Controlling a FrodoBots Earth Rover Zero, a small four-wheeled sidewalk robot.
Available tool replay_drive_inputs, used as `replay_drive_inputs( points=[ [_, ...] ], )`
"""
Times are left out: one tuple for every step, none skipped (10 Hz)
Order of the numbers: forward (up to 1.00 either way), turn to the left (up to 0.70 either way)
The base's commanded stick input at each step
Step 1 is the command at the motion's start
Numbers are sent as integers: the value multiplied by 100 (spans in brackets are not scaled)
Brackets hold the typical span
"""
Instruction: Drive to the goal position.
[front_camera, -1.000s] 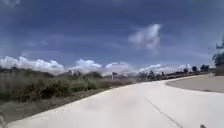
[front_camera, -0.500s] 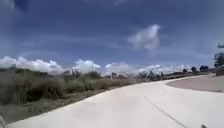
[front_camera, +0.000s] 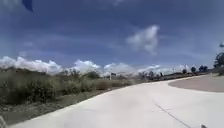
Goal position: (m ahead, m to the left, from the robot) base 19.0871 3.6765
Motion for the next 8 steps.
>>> replay_drive_inputs(
  points=[
    [85, -30],
    [85, -30],
    [85, -30],
    [85, -10],
    [85, 4],
    [85, 4],
    [85, 4],
    [85, 4]
  ],
)
